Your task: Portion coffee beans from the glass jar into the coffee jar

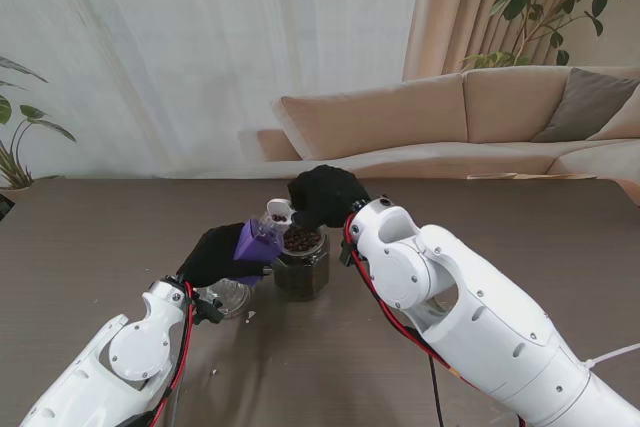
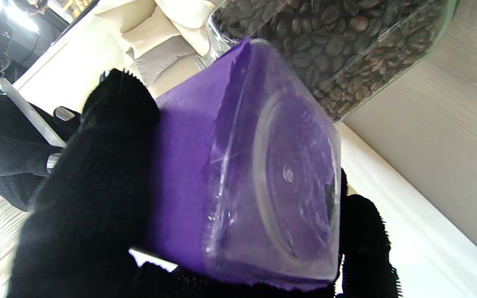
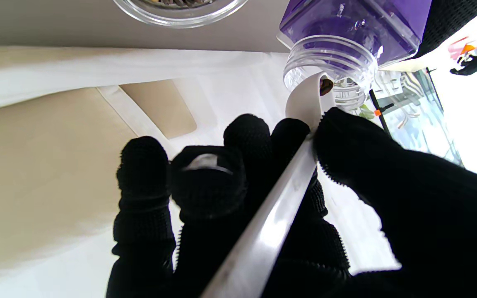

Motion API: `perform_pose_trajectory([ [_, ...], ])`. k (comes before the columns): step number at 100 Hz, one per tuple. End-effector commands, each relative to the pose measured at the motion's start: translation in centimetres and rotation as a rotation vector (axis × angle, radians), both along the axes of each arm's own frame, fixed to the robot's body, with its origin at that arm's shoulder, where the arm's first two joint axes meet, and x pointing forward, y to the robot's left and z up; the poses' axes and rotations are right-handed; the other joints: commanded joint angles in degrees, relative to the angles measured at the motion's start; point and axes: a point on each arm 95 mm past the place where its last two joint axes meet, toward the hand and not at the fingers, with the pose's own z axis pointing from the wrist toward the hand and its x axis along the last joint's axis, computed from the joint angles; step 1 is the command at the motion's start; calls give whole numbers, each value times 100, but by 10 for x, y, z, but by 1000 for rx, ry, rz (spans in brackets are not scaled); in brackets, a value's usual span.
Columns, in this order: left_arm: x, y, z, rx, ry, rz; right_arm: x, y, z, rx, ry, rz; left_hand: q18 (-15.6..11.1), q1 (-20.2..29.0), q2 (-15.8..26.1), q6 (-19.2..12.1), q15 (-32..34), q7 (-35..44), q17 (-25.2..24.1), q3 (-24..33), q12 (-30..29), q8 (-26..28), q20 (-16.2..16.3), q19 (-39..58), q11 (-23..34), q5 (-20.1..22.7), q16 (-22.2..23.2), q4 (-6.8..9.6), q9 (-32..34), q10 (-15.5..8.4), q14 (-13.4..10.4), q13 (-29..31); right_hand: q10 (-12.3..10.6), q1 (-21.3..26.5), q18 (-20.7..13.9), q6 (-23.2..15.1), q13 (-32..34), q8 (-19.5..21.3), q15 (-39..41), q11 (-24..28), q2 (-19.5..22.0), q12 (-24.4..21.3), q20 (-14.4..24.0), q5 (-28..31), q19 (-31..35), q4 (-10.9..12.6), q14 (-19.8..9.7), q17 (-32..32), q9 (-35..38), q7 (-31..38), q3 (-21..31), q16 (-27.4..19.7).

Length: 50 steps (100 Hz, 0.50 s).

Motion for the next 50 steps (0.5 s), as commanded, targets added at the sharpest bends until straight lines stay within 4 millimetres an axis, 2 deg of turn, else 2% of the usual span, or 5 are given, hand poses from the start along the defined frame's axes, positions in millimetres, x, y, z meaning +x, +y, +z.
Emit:
perform_pose_trajectory([
  [1,0,-5,0,-7,-1,-18,-5,3,1,-9,-15,29,-775,1065,1409,-459,377,1047,-188,2303,17,311,-40,-93,12,755,134,287,4,-319,186,-77,90,-1,-85,-167,154,60,9,52,-39,66,-8,5,-94,-51,-509,2064,211,109,357,1],
  [50,1,-8,1,-37,-32,-28,-12,6,9,-47,-162,74,-804,1046,1382,-474,373,1042,-184,2358,32,314,-46,-90,8,786,130,278,21,-332,178,-75,63,-15,-121,-206,159,58,13,58,-69,69,-7,12,-123,-70,-557,2127,240,136,421,22],
])
